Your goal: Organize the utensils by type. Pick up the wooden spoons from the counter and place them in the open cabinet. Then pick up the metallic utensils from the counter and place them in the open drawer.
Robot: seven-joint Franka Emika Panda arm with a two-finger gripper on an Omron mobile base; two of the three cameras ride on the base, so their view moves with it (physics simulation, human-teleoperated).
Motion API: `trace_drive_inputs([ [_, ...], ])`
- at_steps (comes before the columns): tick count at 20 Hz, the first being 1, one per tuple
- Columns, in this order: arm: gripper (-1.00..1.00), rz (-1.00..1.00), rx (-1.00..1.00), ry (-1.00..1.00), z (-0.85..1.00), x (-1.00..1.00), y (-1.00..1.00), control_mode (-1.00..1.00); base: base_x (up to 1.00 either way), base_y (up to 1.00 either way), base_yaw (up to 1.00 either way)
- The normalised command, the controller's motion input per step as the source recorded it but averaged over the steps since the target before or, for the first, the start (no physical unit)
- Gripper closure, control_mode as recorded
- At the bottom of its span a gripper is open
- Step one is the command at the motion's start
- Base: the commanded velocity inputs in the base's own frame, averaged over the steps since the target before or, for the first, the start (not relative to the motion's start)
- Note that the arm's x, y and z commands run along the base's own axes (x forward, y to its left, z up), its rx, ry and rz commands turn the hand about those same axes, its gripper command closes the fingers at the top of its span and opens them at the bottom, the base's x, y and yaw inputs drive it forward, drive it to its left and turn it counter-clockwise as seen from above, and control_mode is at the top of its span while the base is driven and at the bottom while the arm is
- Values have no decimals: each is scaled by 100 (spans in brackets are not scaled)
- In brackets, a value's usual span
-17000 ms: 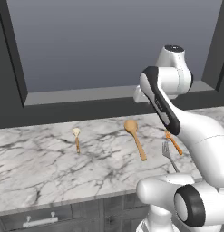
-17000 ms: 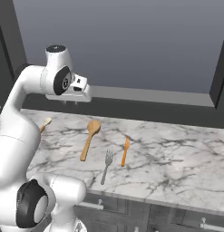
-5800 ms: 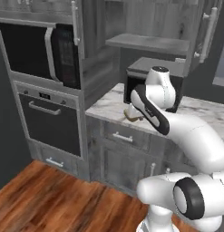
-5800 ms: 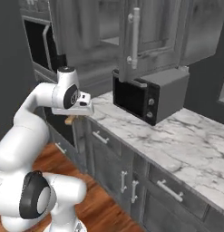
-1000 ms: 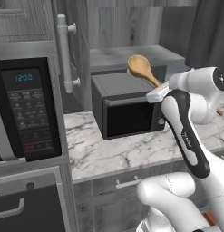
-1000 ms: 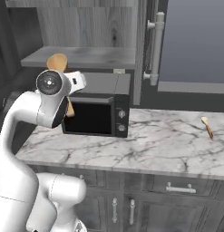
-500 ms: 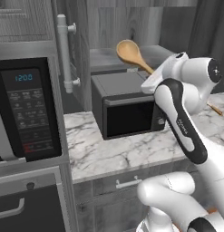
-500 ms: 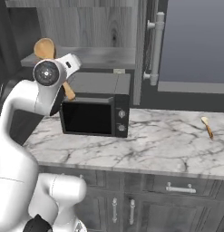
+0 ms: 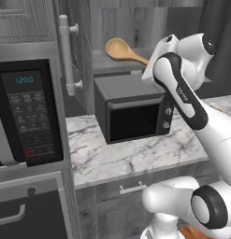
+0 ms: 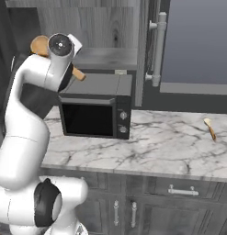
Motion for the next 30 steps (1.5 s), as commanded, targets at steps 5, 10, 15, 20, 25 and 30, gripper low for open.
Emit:
trace_drive_inputs([
  [5,100,16,-17,-4,1,68,6,-100,0,0,0],
  [10,100,3,-24,-4,2,74,21,-100,0,0,0],
  [15,100,0,-20,-4,7,72,15,-100,0,0,0],
  [20,100,1,-6,-6,3,62,5,-100,0,0,0],
  [25,100,0,0,-1,-3,66,2,-100,0,0,0],
  [30,100,7,-5,-5,-13,58,7,-100,0,0,0],
])
